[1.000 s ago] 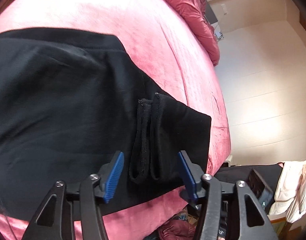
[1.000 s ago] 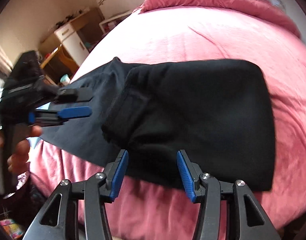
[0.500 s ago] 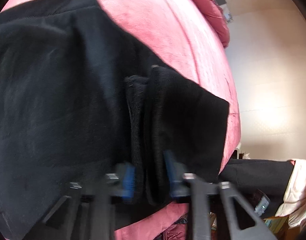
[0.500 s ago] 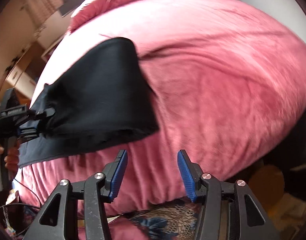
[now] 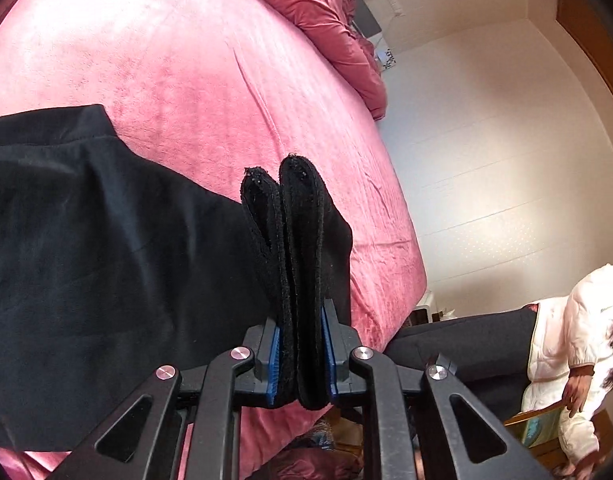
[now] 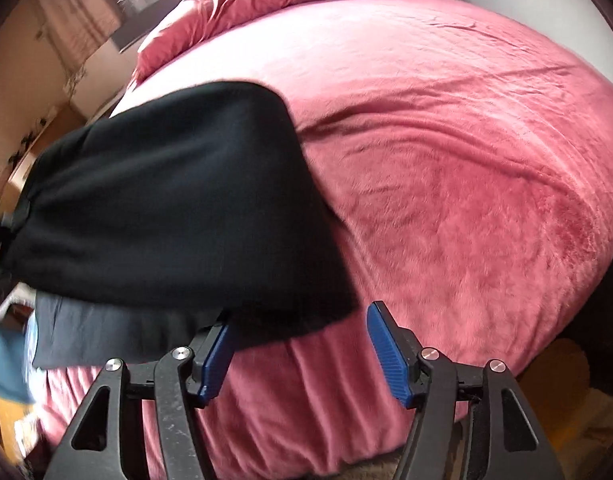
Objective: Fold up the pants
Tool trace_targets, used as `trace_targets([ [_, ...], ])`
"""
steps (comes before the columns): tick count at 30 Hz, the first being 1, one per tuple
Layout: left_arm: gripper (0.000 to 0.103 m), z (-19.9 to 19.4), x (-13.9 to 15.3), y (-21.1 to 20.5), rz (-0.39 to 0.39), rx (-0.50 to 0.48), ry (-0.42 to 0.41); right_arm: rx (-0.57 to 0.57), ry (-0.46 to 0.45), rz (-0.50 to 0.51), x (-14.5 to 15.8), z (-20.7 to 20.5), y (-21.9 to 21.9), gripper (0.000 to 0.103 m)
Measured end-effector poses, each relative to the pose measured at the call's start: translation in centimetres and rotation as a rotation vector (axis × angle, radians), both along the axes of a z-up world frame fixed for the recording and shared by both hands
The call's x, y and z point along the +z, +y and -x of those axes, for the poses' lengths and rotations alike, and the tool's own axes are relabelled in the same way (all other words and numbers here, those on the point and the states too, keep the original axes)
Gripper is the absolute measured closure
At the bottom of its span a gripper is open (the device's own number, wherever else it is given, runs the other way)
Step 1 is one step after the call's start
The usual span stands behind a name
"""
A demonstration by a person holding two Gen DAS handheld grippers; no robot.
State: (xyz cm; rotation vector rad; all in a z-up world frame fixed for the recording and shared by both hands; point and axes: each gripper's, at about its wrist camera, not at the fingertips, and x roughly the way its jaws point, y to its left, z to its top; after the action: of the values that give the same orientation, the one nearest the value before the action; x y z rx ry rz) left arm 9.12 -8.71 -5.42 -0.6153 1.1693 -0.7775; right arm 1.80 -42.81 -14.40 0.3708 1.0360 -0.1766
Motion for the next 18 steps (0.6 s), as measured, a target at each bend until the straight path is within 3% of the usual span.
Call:
trace_targets([
  [9,0.087,0.6,-7.6,2.3,-0.154,0.044,0.142,-0.002,0.071,0.039,-1.9,-0.6,0.2,0.044],
  [13,0.083,1.6,-7.8,2.7,-0.164,0.029,0.123,0.047,0.100,0.061,-1.2,-0.3,0.7,0.043],
  [15,0.073,1.5,-7.2,2.9,-0.177,0.031,0.104,0.073,0.118,0.064,-0.7,0.4,0.7,0.043],
  [18,0.069,1.1,-6.9,3.8,-0.119,0.065,0.105,0.120,0.105,0.108,1.2,1.4,0.7,0.043],
])
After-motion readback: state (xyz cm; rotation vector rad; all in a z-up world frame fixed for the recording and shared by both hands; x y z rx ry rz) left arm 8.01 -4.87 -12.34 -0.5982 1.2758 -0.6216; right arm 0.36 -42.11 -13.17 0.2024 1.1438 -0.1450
